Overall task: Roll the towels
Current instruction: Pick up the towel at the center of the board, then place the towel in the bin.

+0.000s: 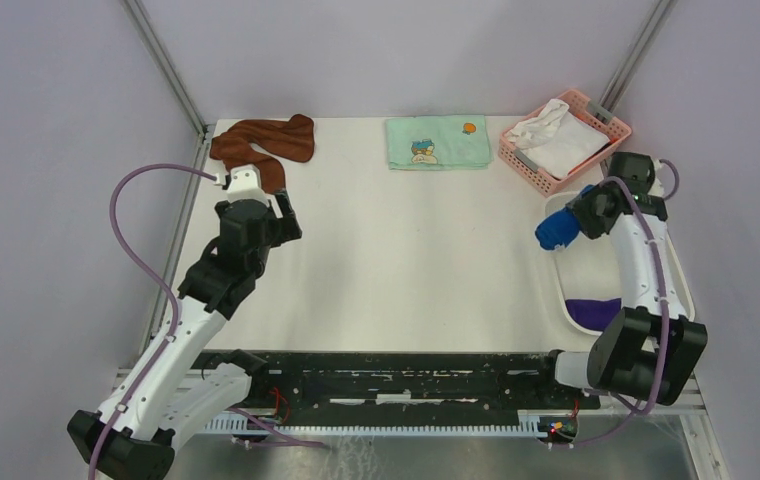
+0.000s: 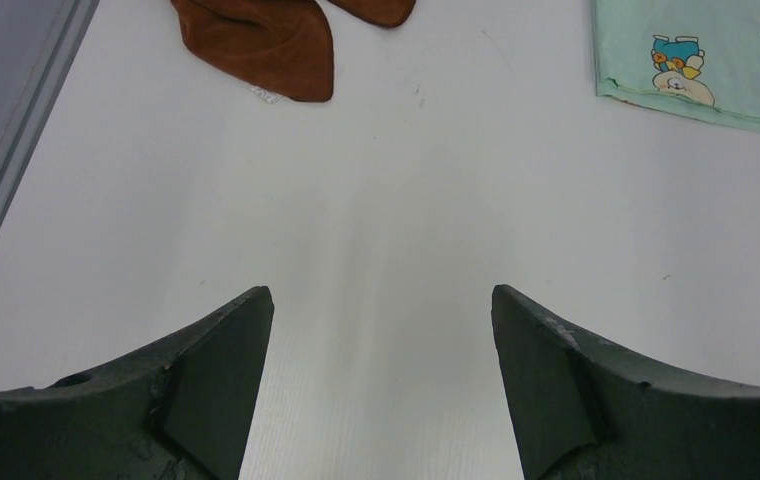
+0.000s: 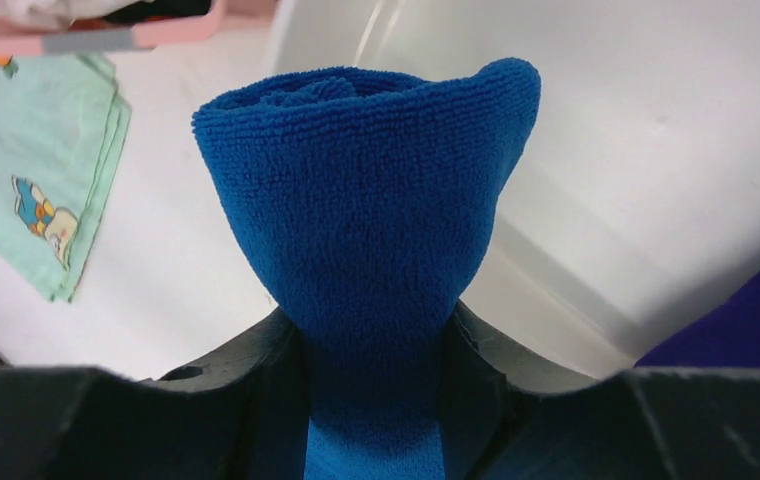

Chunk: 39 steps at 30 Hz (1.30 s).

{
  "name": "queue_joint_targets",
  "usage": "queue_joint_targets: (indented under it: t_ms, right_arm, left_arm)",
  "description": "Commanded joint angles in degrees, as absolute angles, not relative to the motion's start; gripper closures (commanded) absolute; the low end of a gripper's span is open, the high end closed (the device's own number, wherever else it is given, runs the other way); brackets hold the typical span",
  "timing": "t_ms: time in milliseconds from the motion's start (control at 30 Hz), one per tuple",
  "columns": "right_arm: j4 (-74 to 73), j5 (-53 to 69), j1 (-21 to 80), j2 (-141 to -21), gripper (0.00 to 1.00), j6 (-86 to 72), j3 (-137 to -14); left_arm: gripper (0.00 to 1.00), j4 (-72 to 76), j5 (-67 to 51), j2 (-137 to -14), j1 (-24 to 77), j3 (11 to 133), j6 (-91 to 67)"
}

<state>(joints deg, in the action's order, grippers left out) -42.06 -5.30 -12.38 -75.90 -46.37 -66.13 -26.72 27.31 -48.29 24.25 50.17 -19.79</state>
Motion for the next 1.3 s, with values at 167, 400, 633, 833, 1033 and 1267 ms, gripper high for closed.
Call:
queue_joint_targets:
  t_ms: [167,400,633,833,1033,1267]
  right_arm:
    - [-29.32,4.13,-27.87,-78.37,0.69,-50.99,-57.80]
    - [-26.94,5.58,-30.41,-82.52,0.69,-50.98,-52.38]
    - [-29.17,0.27,-30.92,-81.68,0.68,-48.11,-47.26]
    - [-32.61,-4.12,-31.58,-80.28,0.66,-45.78,-46.87]
    - [-36.77,-6.66,-32.18,-78.46,0.62,-43.73,-47.46]
    - [-38.74,-8.00,-33.90,-76.62,0.59,-42.33,-44.96]
  left_arm:
    - [0.14,-24.64,28.57,-48.85,24.39,49.48,-17.15]
    - [0.14,-24.70,28.47,-50.22,24.30,49.47,-17.14]
    - [0.14,-24.52,28.13,-50.83,24.29,49.41,-17.10]
    - [0.14,-24.52,27.98,-50.56,24.28,49.28,-17.09]
    - [0.14,-24.35,27.78,-50.54,24.29,49.21,-17.10]
    - [0.14,-24.34,27.83,-50.62,24.33,49.17,-17.05]
